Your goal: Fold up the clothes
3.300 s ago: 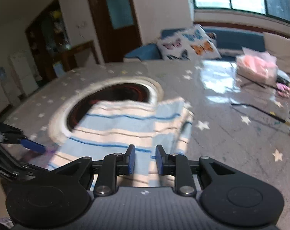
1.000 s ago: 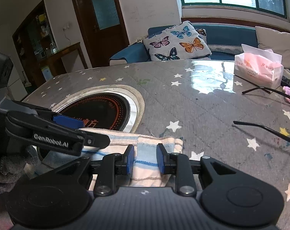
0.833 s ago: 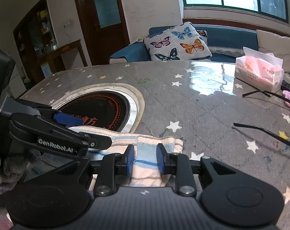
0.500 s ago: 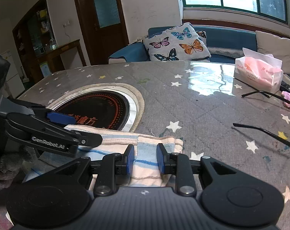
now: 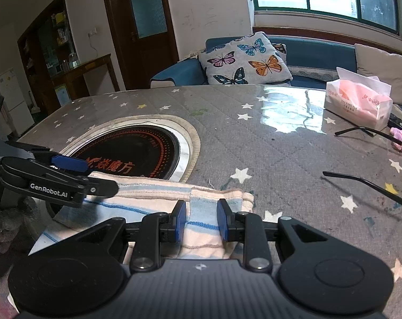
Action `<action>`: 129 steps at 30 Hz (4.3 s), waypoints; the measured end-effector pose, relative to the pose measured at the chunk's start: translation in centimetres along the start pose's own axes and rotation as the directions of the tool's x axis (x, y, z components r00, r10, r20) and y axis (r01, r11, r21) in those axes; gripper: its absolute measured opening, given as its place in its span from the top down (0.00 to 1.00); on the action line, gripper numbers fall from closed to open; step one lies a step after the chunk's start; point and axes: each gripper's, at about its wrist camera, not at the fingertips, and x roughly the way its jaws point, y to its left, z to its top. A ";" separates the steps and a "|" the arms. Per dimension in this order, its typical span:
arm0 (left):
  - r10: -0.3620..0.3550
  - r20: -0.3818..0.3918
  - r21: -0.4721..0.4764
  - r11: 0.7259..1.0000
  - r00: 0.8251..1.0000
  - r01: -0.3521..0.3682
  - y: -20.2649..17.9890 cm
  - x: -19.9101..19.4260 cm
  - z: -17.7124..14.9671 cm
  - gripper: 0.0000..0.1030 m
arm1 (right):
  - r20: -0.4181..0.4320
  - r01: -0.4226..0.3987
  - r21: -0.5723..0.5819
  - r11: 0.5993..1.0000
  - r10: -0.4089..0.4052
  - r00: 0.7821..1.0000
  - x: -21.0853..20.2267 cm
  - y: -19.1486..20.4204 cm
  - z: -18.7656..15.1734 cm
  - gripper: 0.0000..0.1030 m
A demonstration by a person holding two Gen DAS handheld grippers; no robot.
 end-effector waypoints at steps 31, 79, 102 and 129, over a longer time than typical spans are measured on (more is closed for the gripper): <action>0.064 -0.003 -0.040 0.997 0.998 -0.064 2.3 -0.8 -0.8 0.13 | 0.008 -0.016 -0.134 0.991 0.017 1.000 -2.9 3.4 -1.3 0.75; -0.020 -0.032 0.097 0.995 0.999 0.023 -2.0 -9.8 -9.4 0.12 | -0.028 -0.085 -0.110 0.990 0.083 0.996 -11.4 4.5 -7.9 0.75; -0.072 -0.037 -0.058 0.996 0.997 0.070 -1.0 -7.6 -5.9 0.32 | 0.022 0.023 0.076 0.997 -0.025 0.999 -4.5 1.2 -3.0 0.85; -0.191 -0.073 -0.173 0.969 0.979 0.176 -0.3 -5.3 -5.0 0.62 | 0.014 -0.014 0.320 0.947 0.010 1.000 -4.9 -1.4 -5.0 0.87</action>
